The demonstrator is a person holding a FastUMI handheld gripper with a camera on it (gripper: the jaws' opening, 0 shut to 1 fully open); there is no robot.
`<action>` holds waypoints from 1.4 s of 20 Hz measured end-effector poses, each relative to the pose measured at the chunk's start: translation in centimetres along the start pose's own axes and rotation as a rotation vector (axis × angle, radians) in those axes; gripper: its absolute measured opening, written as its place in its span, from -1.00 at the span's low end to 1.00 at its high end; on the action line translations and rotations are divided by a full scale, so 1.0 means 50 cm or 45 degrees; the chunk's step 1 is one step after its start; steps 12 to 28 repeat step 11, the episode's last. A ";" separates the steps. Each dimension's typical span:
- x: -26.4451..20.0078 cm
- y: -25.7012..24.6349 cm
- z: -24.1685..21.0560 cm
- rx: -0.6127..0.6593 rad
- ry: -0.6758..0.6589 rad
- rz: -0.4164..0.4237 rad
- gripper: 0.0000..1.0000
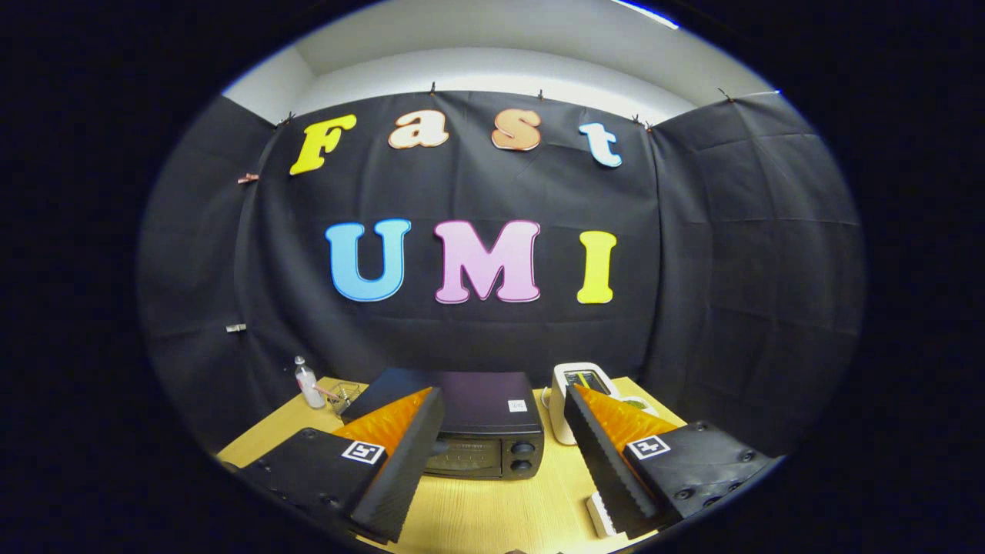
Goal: Open the toaster oven, put the food inside, and close the toaster oven door.
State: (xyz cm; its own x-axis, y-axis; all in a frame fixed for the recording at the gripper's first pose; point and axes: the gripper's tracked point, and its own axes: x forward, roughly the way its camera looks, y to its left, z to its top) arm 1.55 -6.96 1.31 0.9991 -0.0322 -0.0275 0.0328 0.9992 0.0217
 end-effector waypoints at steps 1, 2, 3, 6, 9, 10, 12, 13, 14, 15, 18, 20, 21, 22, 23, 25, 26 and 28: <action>-0.006 0.002 0.006 -0.005 0.003 0.010 0.95; -0.010 0.004 0.010 -0.016 0.006 0.023 0.95; -0.012 0.009 0.016 -0.028 0.004 0.034 0.95; -0.002 0.028 0.028 -0.033 -0.004 0.064 0.95; 0.004 0.048 0.040 -0.024 -0.009 0.091 0.96; 0.008 0.052 0.043 -0.019 -0.015 0.097 0.96; 0.009 0.056 0.047 -0.015 -0.018 0.104 0.96; 0.009 0.056 0.047 -0.015 -0.018 0.104 0.96; 0.009 0.056 0.047 -0.015 -0.018 0.104 0.96; 0.009 0.056 0.047 -0.015 -0.018 0.104 0.96; 0.009 0.056 0.047 -0.015 -0.018 0.104 0.96; 0.009 0.056 0.047 -0.015 -0.018 0.104 0.96; 0.009 0.056 0.047 -0.015 -0.018 0.104 0.96; 0.009 0.056 0.047 -0.015 -0.018 0.104 0.96; 0.009 0.056 0.047 -0.015 -0.018 0.104 0.96; 0.009 0.056 0.047 -0.015 -0.018 0.104 0.96; 0.009 0.056 0.047 -0.015 -0.018 0.104 0.96; 0.009 0.056 0.047 -0.015 -0.018 0.104 0.96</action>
